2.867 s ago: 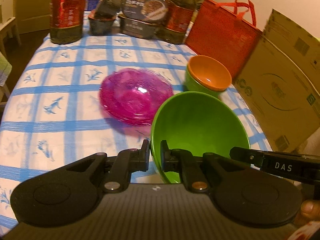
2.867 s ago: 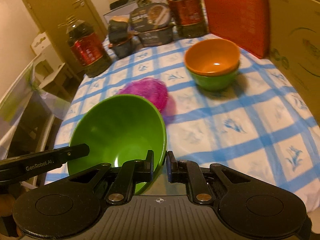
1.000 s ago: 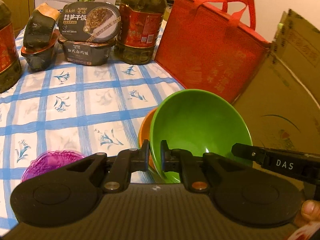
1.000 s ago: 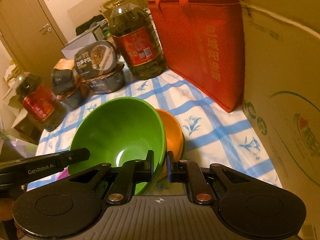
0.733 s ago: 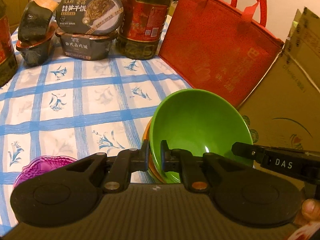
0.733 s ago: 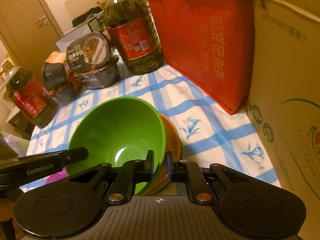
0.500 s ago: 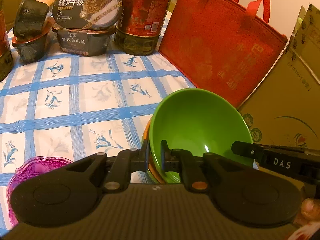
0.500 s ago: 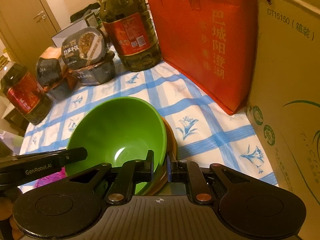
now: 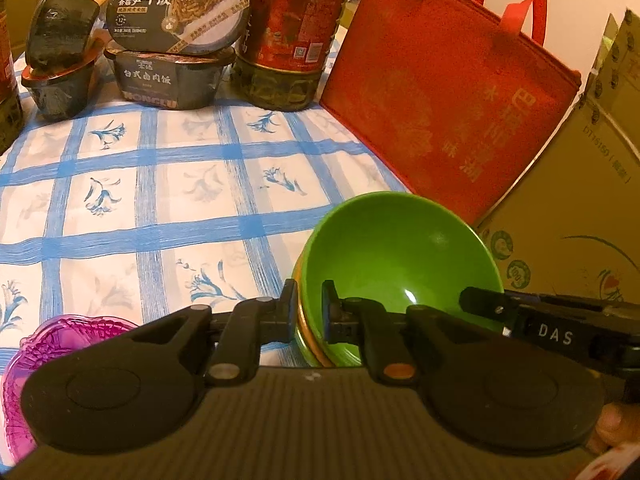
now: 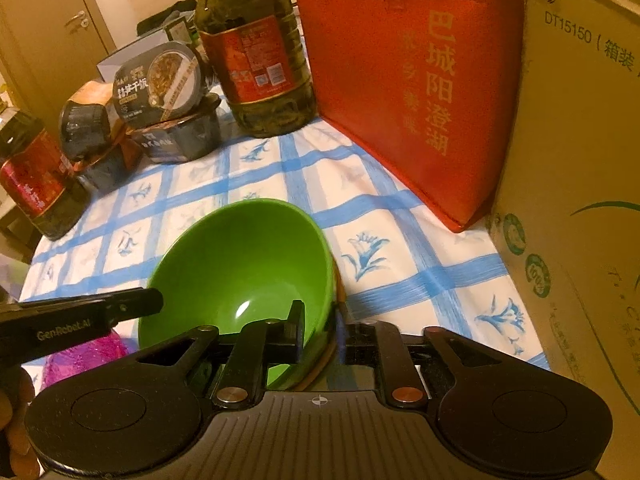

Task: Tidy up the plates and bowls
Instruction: 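Lower the green bowl onto the orange bowl and open both grippers, then raise both grippers away from the bowl stack, then move both grippers to the rim of the bowl stack, then close both grippers on the bowl stack rim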

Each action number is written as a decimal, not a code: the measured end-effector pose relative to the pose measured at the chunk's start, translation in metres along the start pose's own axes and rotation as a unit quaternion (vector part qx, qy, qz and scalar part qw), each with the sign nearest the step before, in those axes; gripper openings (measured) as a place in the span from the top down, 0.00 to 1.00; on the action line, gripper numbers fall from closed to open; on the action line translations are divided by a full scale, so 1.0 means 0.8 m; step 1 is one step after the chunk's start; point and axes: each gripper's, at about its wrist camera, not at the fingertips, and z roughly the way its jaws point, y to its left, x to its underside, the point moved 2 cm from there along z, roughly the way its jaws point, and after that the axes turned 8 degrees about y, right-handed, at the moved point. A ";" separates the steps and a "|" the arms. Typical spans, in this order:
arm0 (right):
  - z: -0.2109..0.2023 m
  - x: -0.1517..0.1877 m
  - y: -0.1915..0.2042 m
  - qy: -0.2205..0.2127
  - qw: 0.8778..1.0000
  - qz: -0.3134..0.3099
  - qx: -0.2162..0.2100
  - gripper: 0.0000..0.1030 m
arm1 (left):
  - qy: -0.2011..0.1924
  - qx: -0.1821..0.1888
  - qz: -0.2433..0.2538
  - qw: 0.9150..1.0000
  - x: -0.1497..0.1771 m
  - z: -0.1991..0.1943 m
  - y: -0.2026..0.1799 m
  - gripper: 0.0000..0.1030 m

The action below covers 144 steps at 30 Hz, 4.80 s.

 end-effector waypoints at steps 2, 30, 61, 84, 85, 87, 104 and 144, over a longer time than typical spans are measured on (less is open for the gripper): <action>-0.005 0.002 -0.003 -0.011 1.000 0.007 -0.008 0.54 | -0.006 -0.001 -0.002 1.000 0.002 -0.005 0.001 0.91; -0.142 0.206 0.019 -0.022 0.995 0.076 -0.054 0.38 | -0.027 0.009 -0.045 0.999 0.202 -0.153 -0.019 0.56; -0.166 0.273 0.013 0.000 0.998 0.060 -0.034 0.34 | -0.031 -0.063 -0.076 0.995 0.288 -0.188 -0.017 0.28; -0.147 0.221 -0.020 -0.007 0.997 0.076 -0.019 0.33 | -0.040 -0.040 -0.056 0.997 0.206 -0.155 -0.046 0.27; -0.146 0.216 -0.021 -0.009 0.997 0.077 -0.019 0.33 | -0.040 -0.038 -0.055 0.997 0.201 -0.153 -0.046 0.27; -0.145 0.203 -0.025 -0.014 0.996 0.082 -0.024 0.33 | -0.043 -0.037 -0.054 0.997 0.190 -0.150 -0.046 0.27; -0.078 0.051 -0.030 -0.034 0.995 0.078 -0.051 0.33 | -0.041 -0.038 -0.061 0.997 0.055 -0.071 -0.022 0.27; 0.044 0.016 -0.032 0.046 0.995 0.084 -0.041 0.70 | 0.045 0.004 -0.067 0.997 0.015 0.041 0.000 0.77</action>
